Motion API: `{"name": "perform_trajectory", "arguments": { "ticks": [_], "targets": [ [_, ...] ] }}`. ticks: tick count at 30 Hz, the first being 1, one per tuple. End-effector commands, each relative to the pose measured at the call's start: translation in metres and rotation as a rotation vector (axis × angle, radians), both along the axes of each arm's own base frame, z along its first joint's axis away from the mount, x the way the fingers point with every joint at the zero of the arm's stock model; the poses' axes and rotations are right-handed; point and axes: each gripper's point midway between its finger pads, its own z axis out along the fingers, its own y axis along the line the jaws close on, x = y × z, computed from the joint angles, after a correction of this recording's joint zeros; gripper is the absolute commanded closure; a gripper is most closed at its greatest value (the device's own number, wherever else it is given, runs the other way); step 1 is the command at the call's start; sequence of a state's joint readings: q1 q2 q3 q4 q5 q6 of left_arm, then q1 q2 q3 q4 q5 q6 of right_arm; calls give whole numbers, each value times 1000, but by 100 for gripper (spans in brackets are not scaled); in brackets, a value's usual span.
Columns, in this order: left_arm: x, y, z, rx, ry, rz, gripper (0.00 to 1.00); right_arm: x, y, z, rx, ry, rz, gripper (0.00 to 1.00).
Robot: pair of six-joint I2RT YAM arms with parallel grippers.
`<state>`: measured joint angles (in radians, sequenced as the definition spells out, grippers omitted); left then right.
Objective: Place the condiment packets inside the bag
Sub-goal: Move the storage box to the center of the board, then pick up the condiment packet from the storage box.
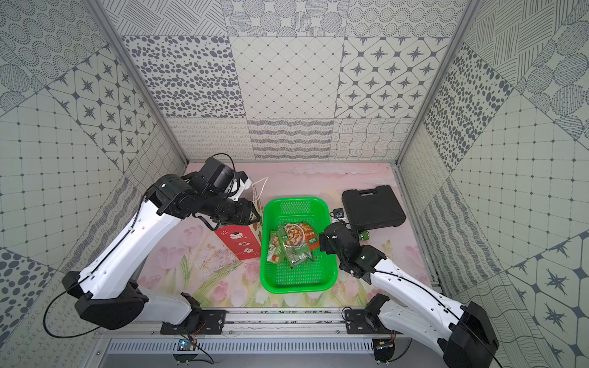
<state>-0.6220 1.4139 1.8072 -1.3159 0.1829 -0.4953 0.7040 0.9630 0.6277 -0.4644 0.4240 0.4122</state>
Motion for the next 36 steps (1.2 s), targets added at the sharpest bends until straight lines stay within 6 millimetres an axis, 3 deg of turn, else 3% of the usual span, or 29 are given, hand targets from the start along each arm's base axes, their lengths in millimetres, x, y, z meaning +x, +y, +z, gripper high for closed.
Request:
{"name": "perform_trajectory", "arguments": {
  "ticks": [1,4,9,13,17,21,25,29,36],
  "targets": [
    [0,-11,26,-115,-83,-41,41,-3,22,-16,98,105,85,7],
    [0,-8,30,-117,-108,-32,40,4,15,-32,67,177,42,7],
    [-2,-6,31,-122,-117,-27,40,13,-27,-53,-2,284,-144,9],
    [-4,-2,34,-126,-138,-18,40,15,-57,-43,12,251,-250,11],
    [-3,1,37,-129,-171,-11,39,15,-70,-34,71,232,-281,12],
    [-1,9,42,-129,-246,9,38,17,-58,-25,112,227,-217,13],
    [-3,22,52,-142,-358,31,38,15,-39,5,170,152,-94,16],
    [-15,23,54,-208,-420,7,35,7,-13,26,217,85,53,20],
    [-21,43,53,-205,-545,44,31,-11,40,1,57,123,261,25]
  ]
}}
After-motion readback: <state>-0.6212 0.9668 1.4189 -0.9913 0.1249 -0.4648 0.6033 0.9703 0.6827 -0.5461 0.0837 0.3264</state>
